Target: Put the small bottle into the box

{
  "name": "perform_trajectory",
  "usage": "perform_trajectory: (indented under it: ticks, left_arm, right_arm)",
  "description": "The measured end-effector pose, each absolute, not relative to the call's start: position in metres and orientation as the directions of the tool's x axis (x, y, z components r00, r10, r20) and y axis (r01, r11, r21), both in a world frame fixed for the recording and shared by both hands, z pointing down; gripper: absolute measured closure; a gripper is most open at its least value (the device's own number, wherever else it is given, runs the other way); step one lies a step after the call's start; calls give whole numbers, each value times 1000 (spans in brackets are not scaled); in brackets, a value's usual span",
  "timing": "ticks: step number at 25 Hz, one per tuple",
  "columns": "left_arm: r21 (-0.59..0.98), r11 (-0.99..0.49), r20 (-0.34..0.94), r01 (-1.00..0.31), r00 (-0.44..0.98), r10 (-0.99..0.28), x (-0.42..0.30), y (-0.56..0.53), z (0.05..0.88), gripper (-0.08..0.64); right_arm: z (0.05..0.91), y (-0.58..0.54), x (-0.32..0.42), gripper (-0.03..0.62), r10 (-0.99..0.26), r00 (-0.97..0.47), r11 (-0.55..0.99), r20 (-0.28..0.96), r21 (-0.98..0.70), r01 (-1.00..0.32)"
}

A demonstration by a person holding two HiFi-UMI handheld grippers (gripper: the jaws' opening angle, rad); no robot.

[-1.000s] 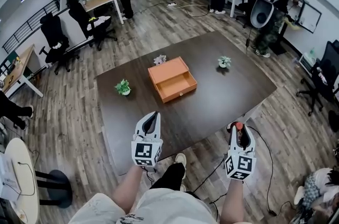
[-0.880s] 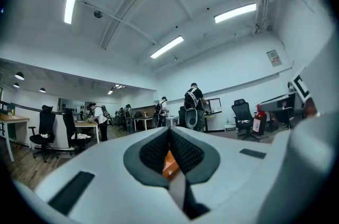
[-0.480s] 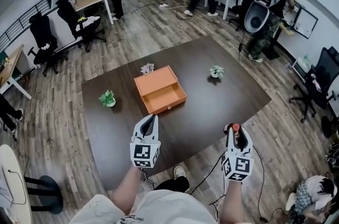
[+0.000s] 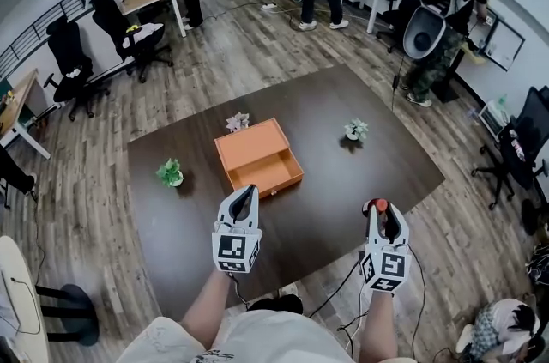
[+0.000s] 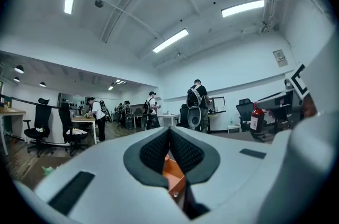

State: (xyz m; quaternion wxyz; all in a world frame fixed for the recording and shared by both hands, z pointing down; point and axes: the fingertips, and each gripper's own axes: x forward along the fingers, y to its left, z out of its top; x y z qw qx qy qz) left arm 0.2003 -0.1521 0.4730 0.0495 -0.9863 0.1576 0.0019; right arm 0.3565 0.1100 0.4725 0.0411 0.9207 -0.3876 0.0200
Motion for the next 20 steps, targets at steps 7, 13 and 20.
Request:
perform_trajectory:
  ticks: [7,13,20]
  left_arm:
    - [-71,-925,-13,-374,927,-375,205,-180,481,557]
    - [-36,-882,-12,-470,883,-470,193,-224,486,558]
    - [-32,-813,-18,-581,814,-581,177,-266,493,557]
  right_arm:
    - [471,71,380,462,-754,651,-646,84,82,-759]
    - [463,10,393,462,-811,576,-564,101,123,-816]
    - [460,-68,400,462,-887,452,-437,97,144,-888]
